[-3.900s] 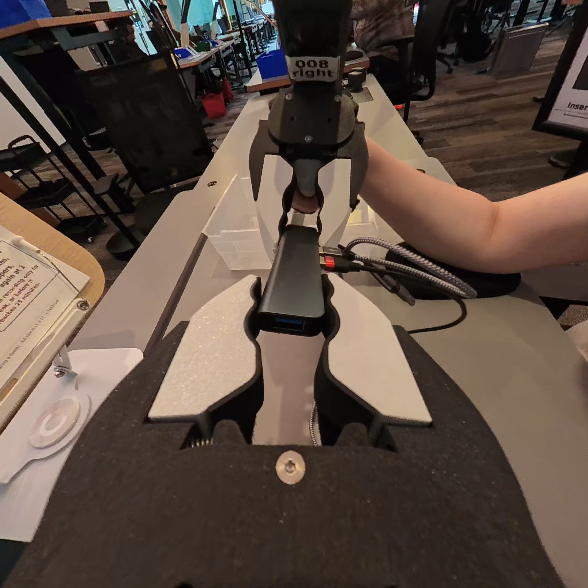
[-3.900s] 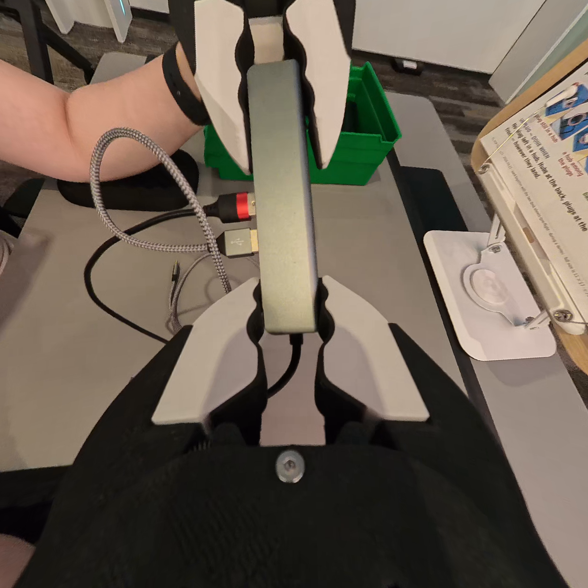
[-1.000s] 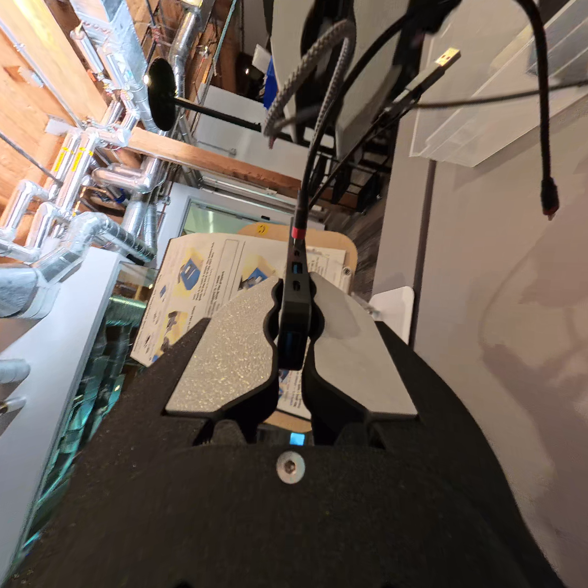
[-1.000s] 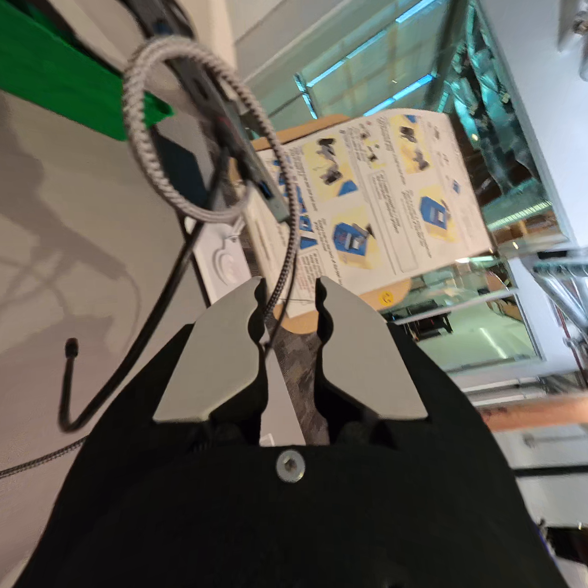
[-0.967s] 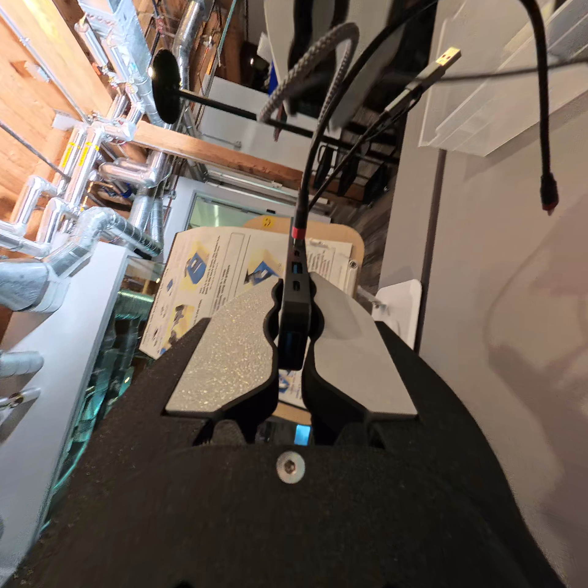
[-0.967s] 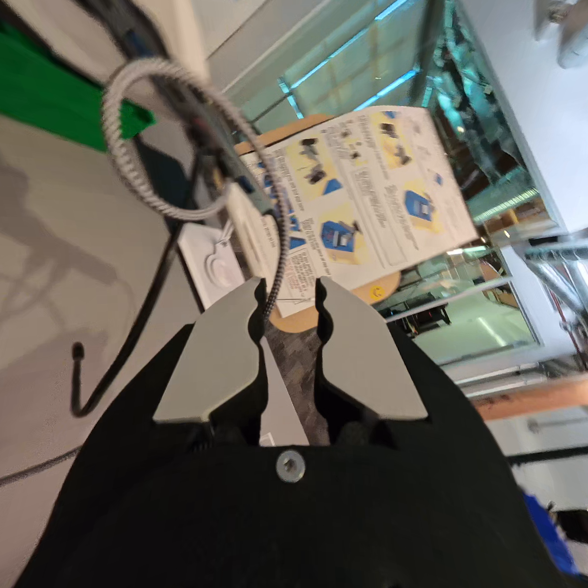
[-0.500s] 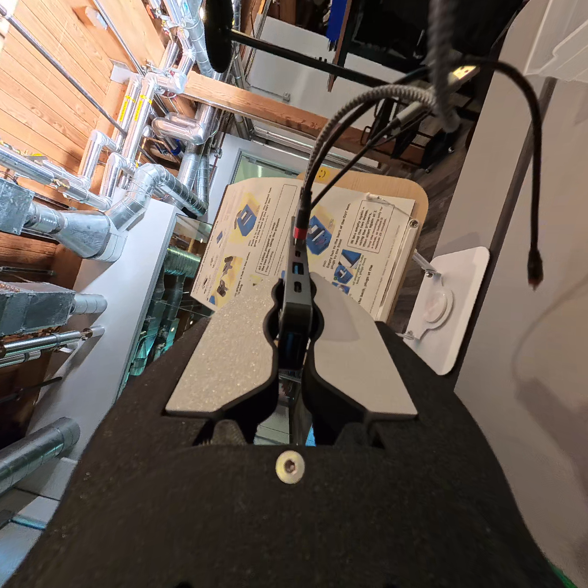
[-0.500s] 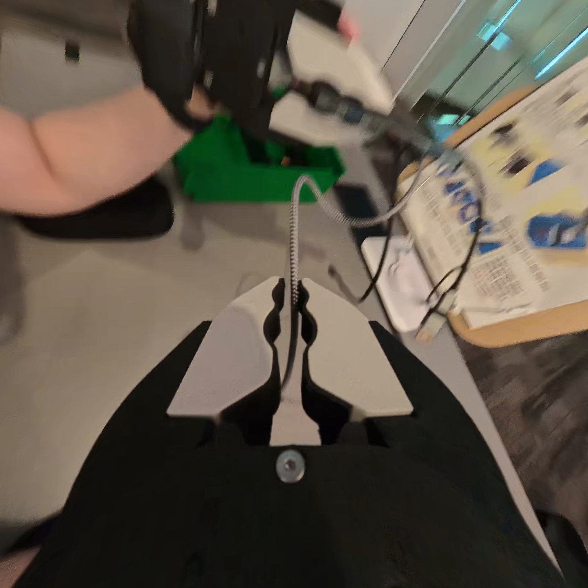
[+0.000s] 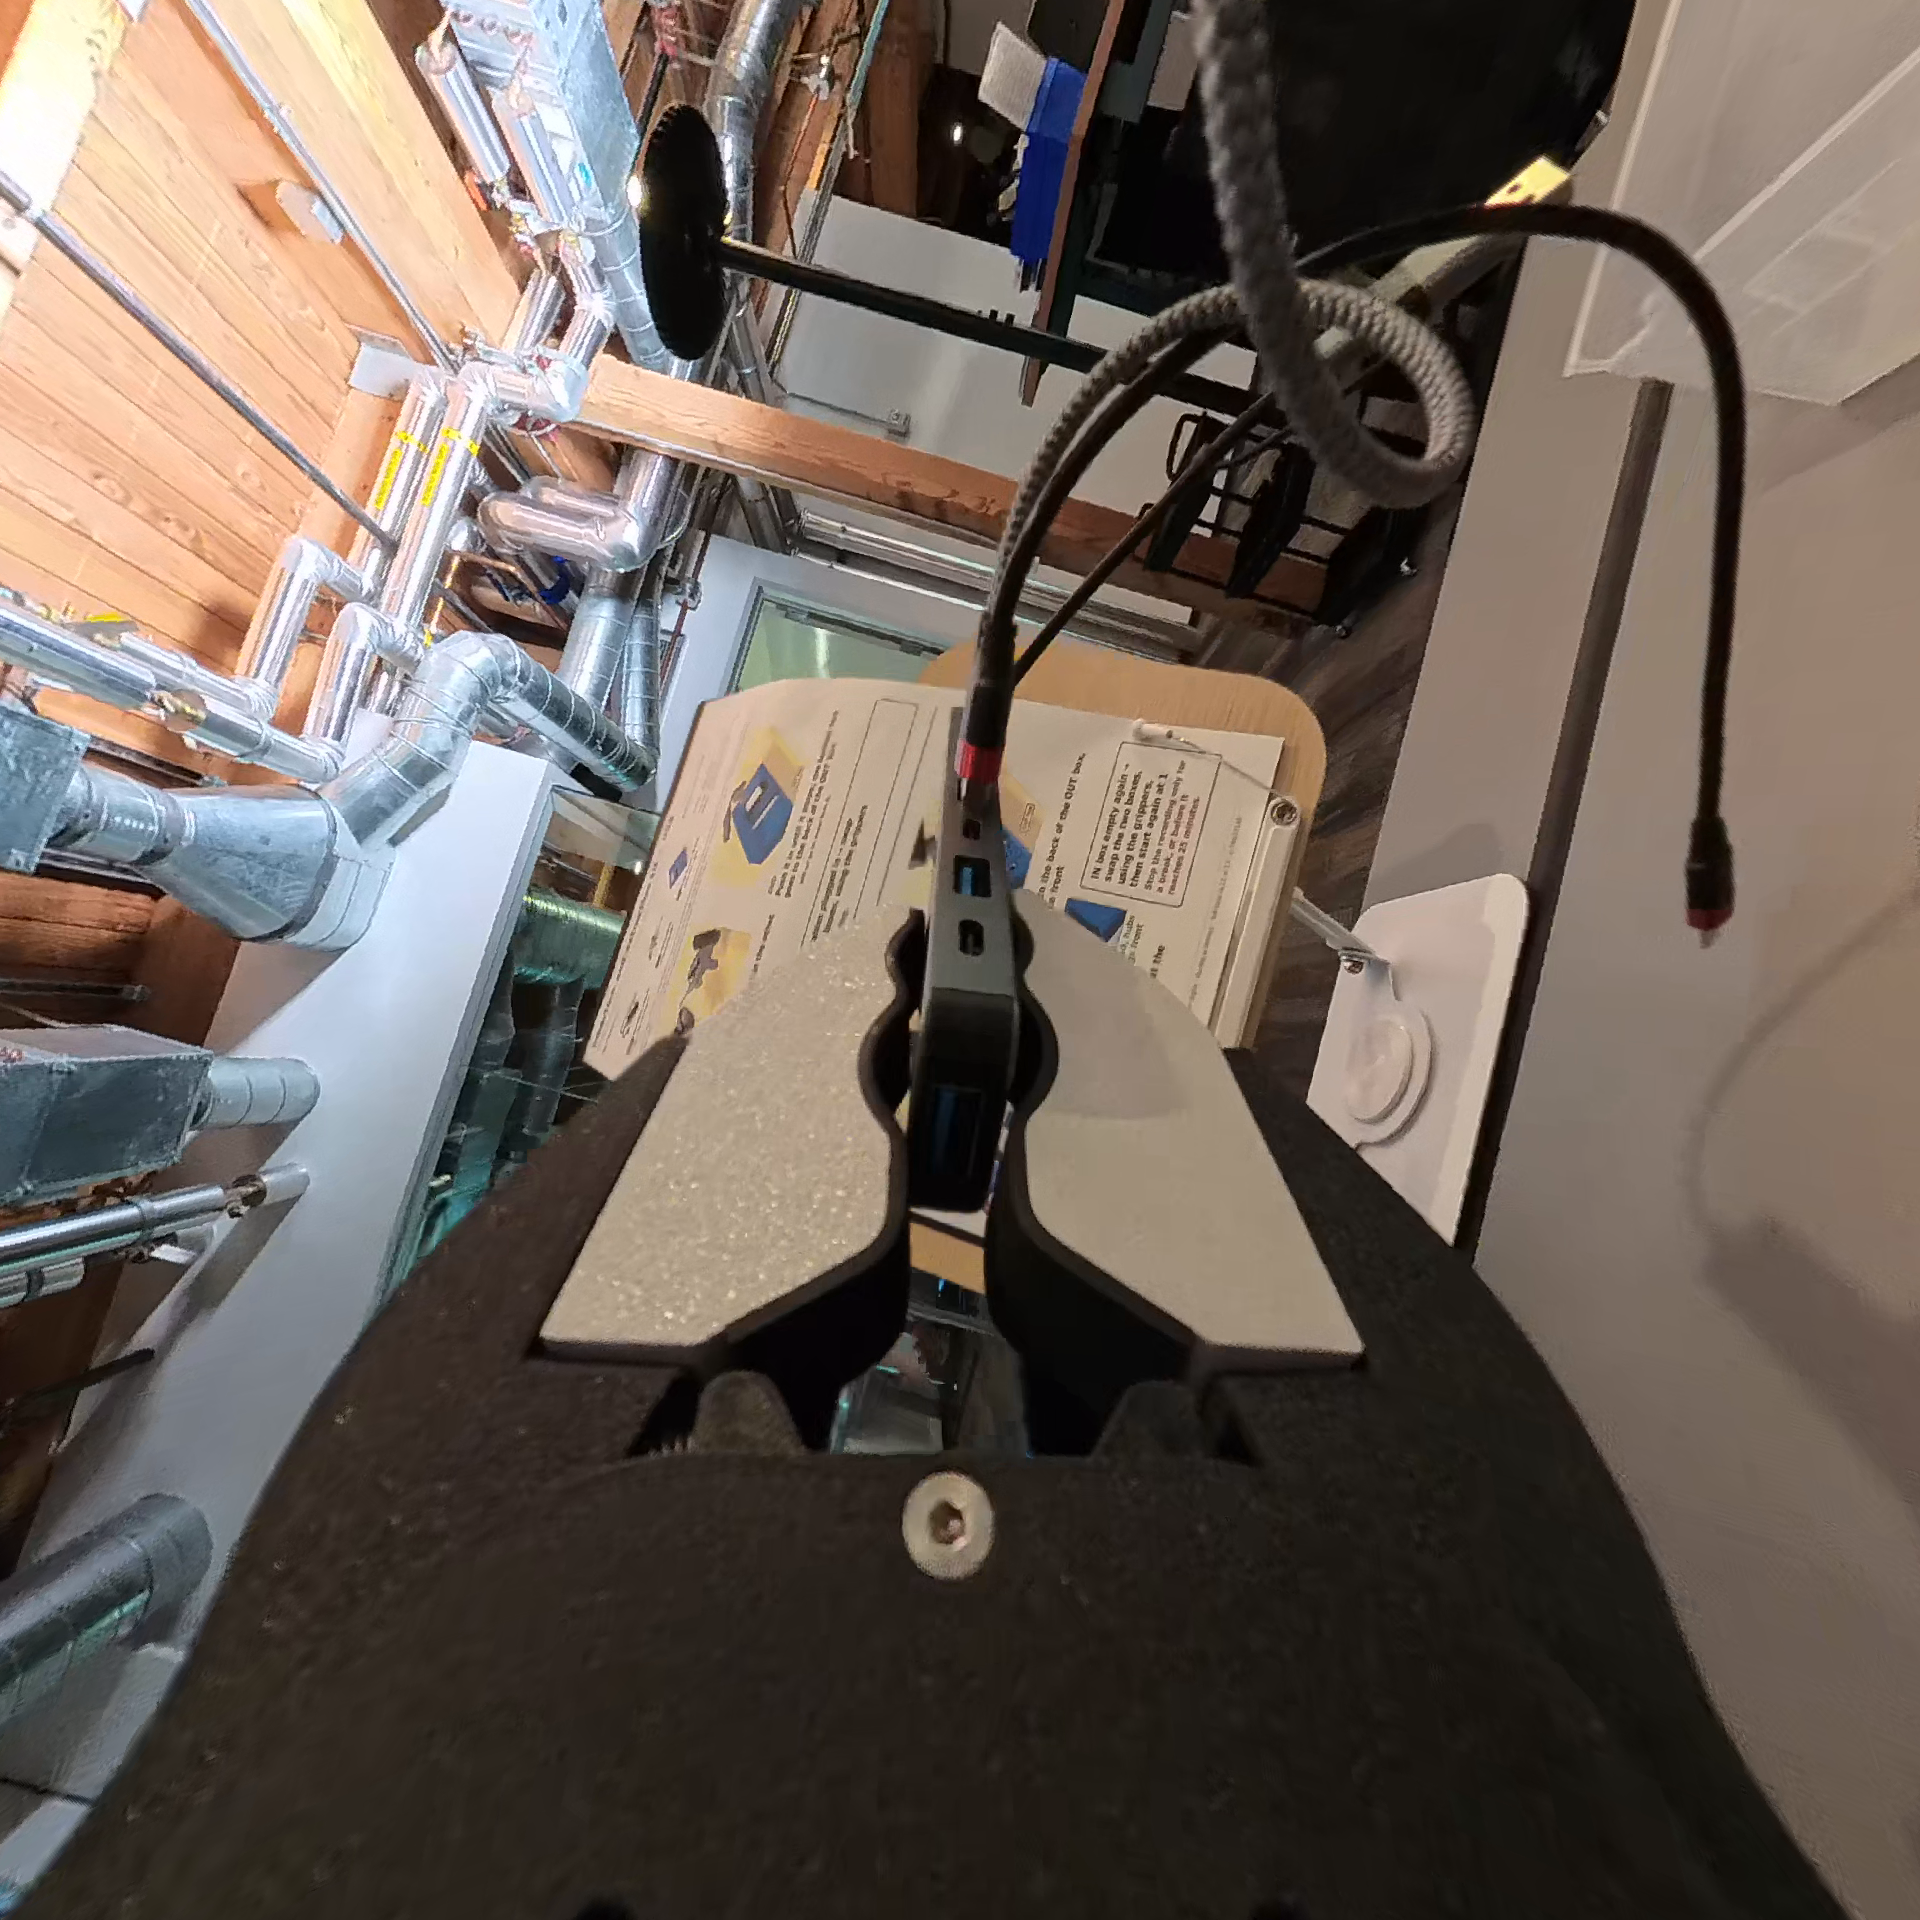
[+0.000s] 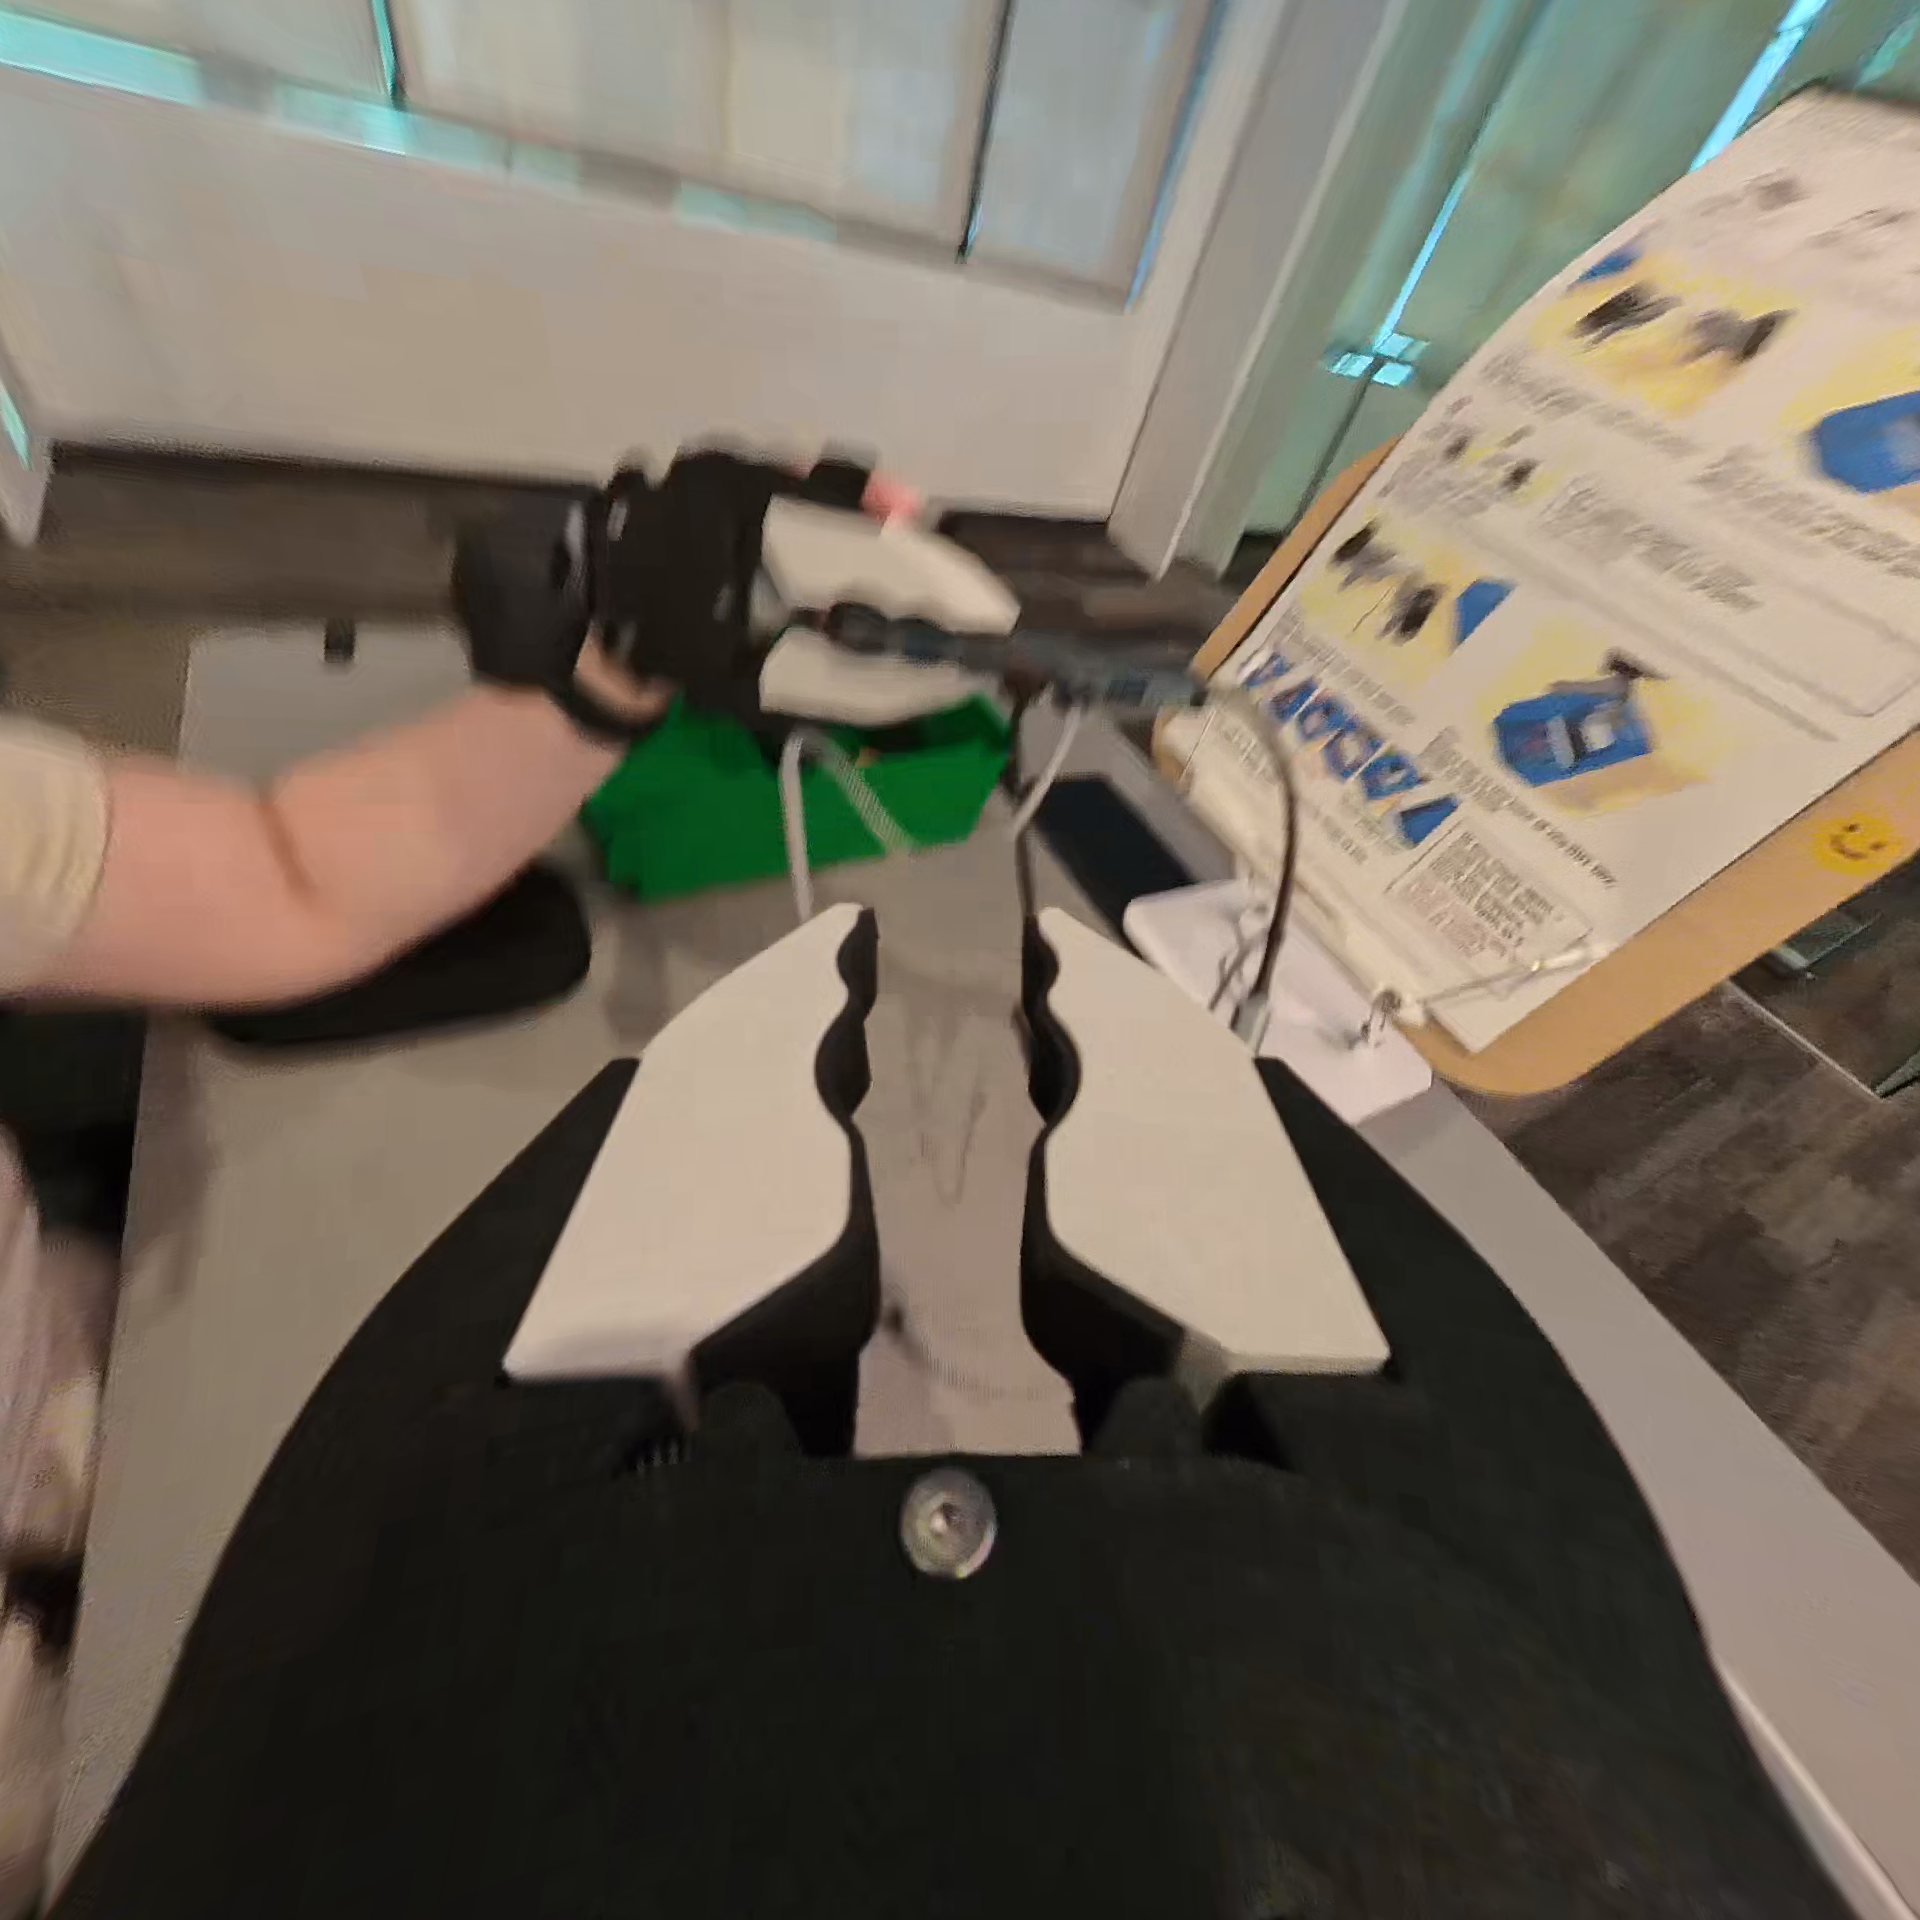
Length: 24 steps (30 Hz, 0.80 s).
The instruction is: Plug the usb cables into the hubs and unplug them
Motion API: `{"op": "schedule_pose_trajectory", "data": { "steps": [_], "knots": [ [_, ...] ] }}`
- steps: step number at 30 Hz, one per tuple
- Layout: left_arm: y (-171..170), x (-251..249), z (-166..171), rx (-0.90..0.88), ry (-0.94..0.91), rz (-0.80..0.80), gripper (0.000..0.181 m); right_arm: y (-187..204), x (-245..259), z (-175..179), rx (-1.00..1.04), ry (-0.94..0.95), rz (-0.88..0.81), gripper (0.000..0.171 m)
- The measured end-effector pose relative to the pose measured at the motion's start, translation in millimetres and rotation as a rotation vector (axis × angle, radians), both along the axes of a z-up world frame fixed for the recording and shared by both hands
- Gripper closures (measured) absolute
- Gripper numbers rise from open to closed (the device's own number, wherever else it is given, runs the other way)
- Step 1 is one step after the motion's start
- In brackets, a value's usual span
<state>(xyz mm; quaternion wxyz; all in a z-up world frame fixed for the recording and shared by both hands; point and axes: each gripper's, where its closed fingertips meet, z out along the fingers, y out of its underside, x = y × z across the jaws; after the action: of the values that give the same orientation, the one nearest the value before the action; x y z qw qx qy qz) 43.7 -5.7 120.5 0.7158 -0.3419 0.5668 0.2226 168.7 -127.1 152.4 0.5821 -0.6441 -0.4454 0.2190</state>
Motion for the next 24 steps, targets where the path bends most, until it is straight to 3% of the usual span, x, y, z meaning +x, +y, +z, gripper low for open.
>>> {"op": "schedule_pose_trajectory", "data": {
  "steps": [4,10,16,24],
  "knots": [
    [-2.6,17.4,-10.4,0.020,0.043,-0.011,0.170,36.9,-30.1,22.4,0.063,0.213,-0.065,0.152],
    [-2.1,30.3,-18.5,0.039,0.067,-0.004,0.170,76.6,-61.8,-29.7,0.059,-0.034,-0.140,0.151],
    [-4.8,33.4,-18.4,0.045,0.059,-0.016,0.170,92.1,-67.0,-48.9,0.019,-0.086,-0.193,0.151],
    [-4.5,31.3,-17.8,0.006,0.035,-0.020,0.170,94.9,-69.4,-44.9,0.012,-0.018,-0.163,0.164]
  ]
}}
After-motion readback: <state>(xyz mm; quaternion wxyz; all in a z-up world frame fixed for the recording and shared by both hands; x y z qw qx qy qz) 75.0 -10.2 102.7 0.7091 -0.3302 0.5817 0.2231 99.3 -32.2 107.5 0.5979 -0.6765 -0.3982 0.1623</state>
